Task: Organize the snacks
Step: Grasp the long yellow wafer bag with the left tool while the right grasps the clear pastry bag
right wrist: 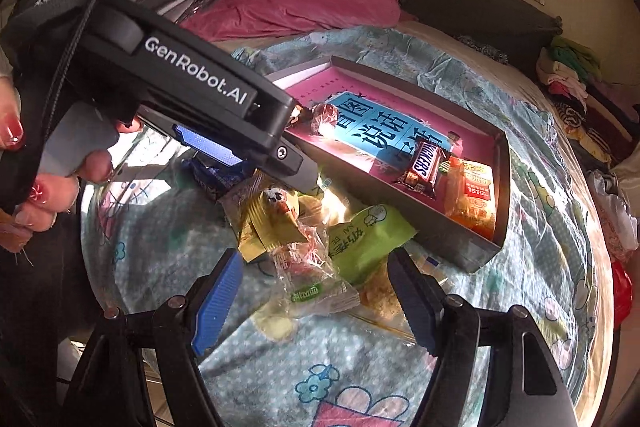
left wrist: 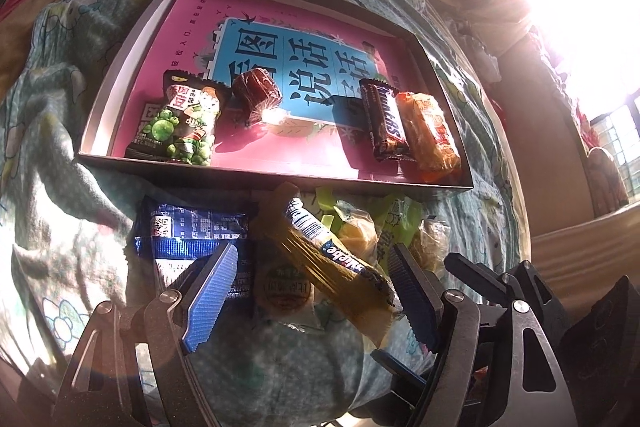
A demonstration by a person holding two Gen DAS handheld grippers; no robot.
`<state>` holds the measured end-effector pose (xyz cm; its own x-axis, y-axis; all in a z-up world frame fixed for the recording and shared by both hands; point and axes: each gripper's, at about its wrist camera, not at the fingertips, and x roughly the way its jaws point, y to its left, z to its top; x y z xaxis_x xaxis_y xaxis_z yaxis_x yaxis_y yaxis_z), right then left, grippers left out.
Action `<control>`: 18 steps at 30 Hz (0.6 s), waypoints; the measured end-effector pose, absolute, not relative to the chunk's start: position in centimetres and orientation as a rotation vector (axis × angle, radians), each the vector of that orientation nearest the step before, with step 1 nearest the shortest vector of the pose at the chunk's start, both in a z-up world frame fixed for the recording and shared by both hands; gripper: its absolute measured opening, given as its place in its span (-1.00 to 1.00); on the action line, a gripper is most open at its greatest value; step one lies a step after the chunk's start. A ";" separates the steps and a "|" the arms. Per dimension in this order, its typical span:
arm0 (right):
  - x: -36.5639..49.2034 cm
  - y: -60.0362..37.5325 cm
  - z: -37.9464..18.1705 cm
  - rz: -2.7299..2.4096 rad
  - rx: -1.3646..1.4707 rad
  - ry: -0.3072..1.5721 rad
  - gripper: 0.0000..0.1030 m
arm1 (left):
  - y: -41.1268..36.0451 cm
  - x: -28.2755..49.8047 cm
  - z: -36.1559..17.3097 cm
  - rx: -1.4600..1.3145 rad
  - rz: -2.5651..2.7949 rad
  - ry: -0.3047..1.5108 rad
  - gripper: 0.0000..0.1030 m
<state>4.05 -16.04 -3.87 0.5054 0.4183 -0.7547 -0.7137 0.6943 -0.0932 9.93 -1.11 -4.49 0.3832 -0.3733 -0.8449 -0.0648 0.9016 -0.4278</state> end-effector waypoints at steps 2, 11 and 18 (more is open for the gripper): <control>4.1 -15.6 -4.4 0.704 -0.458 0.776 0.44 | -1.3 10.0 -4.5 -0.430 -0.212 1.173 0.49; 4.1 -13.7 -6.6 0.717 -0.588 0.772 0.01 | -1.8 10.0 -4.9 -0.410 -0.214 1.179 0.26; 3.9 -13.4 -6.8 0.743 -0.578 0.777 -0.18 | -1.3 10.3 -5.4 -0.431 -0.209 1.189 0.14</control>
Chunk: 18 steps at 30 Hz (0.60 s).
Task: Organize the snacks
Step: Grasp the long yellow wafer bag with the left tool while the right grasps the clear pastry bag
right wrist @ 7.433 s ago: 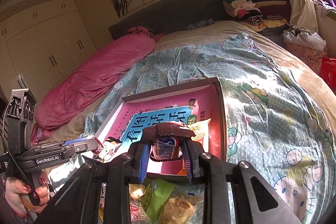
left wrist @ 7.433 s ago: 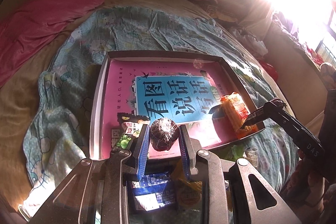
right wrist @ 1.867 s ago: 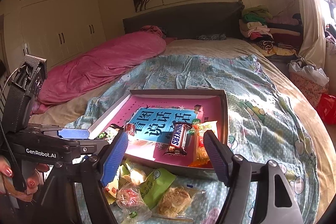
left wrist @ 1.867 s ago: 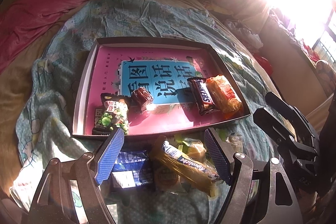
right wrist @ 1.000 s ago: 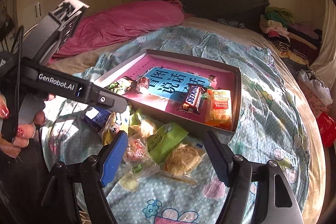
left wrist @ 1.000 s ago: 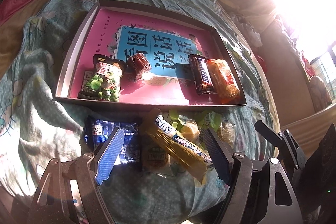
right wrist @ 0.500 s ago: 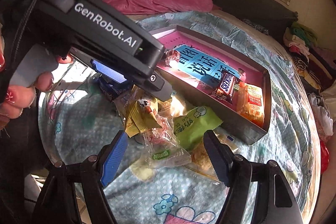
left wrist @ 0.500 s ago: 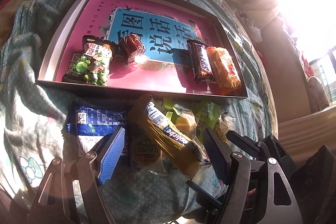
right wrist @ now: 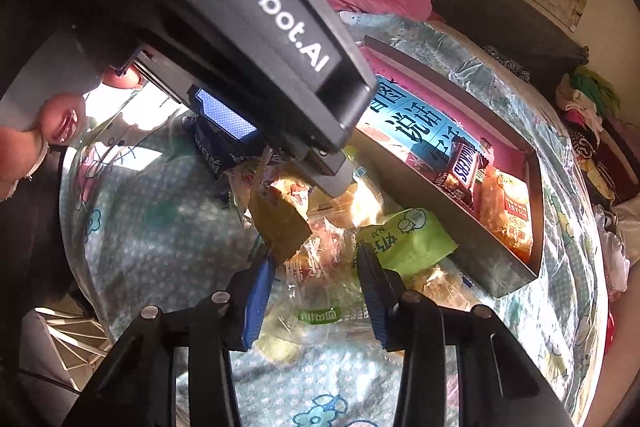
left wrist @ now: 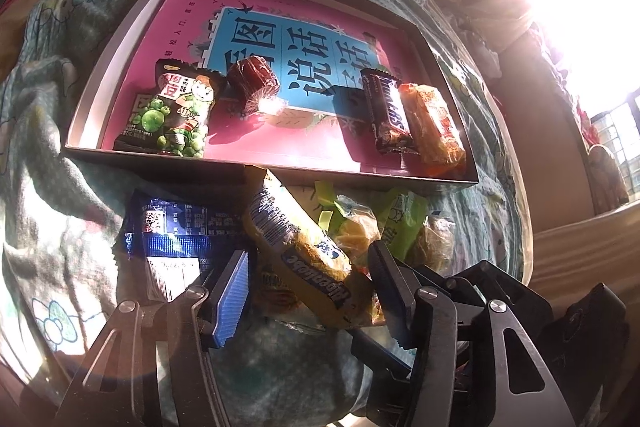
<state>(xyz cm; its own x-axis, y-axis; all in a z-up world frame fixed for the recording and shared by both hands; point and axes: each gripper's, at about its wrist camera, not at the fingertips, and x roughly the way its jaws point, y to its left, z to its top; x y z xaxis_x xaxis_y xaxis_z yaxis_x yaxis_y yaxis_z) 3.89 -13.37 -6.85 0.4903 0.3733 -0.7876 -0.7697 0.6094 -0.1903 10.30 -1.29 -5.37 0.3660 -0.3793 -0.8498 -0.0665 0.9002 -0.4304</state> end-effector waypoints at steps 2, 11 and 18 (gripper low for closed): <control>4.0 -13.2 -6.9 0.743 -0.574 0.784 -0.19 | -1.2 10.4 -5.6 -0.439 -0.207 1.193 0.12; 6.0 -13.2 -7.0 0.748 -0.529 0.825 -0.21 | -1.3 10.8 -6.0 -0.416 -0.184 1.200 -0.20; 7.9 -15.1 -6.1 0.768 -0.368 0.877 -0.27 | -0.3 10.5 -5.6 -0.458 -0.203 1.176 -0.52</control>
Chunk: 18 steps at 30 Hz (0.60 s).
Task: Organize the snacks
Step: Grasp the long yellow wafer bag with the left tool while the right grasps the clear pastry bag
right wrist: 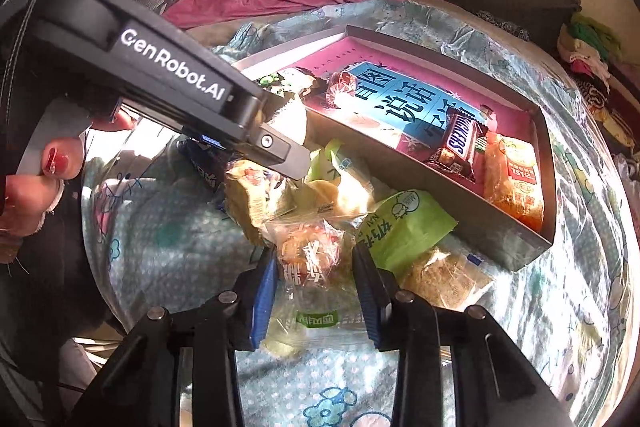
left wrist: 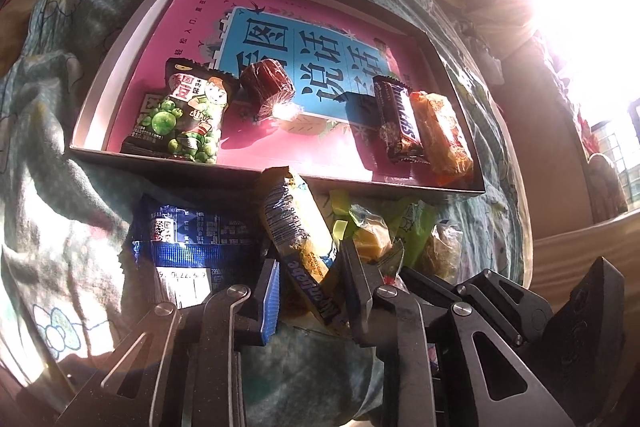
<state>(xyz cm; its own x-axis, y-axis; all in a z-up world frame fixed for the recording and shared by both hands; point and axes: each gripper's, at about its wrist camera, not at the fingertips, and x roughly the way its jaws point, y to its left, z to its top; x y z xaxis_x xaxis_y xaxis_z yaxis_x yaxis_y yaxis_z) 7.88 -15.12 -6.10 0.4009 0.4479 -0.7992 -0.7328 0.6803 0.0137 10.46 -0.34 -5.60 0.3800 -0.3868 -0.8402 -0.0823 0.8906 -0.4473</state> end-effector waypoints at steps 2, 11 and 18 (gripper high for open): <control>8.3 -15.7 -5.7 0.773 -0.312 0.874 -0.27 | -0.3 10.3 -5.1 -0.451 -0.212 1.165 -0.56; 9.9 -18.9 -3.3 0.757 -0.057 0.815 -0.27 | -0.3 9.5 -1.8 -0.374 -0.216 1.061 -0.67; 9.5 -20.3 -1.6 0.719 0.012 0.746 -0.27 | 0.5 9.3 0.3 -0.338 -0.192 0.981 -0.68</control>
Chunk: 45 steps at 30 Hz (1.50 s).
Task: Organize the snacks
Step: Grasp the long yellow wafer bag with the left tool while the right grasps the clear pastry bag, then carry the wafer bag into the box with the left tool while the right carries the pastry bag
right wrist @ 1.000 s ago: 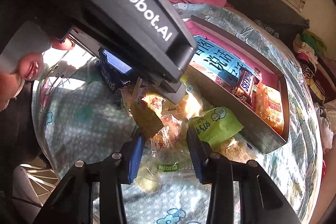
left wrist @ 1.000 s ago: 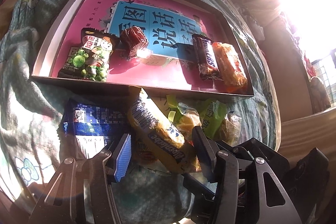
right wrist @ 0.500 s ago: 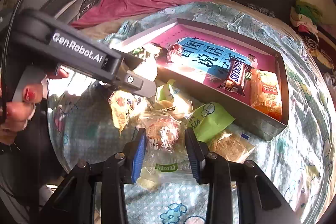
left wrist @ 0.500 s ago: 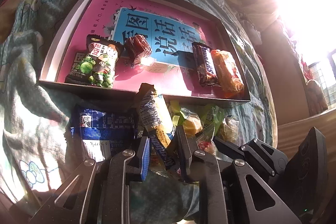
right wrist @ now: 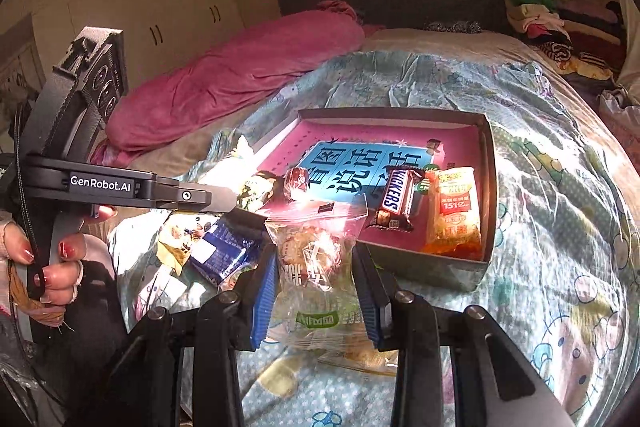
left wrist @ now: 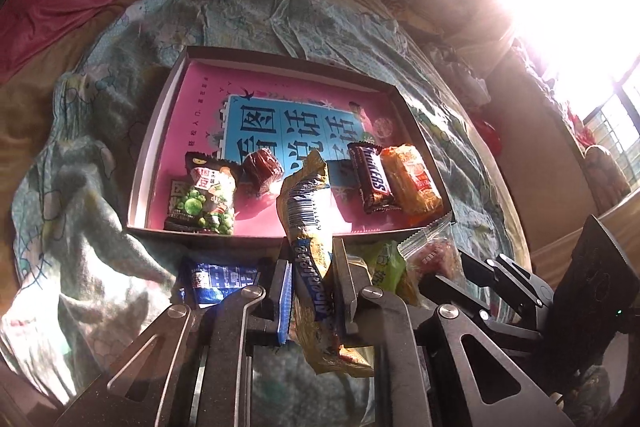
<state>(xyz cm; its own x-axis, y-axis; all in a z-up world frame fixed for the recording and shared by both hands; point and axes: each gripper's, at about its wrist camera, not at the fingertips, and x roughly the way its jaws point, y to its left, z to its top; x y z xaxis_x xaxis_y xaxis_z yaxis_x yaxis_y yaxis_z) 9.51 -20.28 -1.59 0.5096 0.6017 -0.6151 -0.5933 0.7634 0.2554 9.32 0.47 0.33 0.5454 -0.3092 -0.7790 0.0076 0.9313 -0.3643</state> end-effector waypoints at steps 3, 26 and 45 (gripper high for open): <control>9.4 -20.9 -1.0 0.697 0.031 0.716 -0.27 | 0.7 9.2 1.2 -0.309 -0.177 0.943 -0.68; 11.5 -23.1 0.1 0.587 0.119 0.640 -0.27 | -0.5 11.3 1.6 -0.211 -0.135 0.871 -0.68; 13.3 -24.4 -0.3 0.506 0.165 0.648 -0.27 | -2.2 14.3 -1.1 -0.171 -0.175 0.898 -0.68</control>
<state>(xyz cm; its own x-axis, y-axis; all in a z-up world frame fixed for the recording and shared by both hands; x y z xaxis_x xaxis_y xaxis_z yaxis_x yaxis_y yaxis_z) 13.33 -24.36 -0.28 0.6816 0.4989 -0.5354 -0.3978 0.8667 0.3011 14.28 -2.21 -1.13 0.6107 -0.2220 -0.7601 0.0796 0.9722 -0.2200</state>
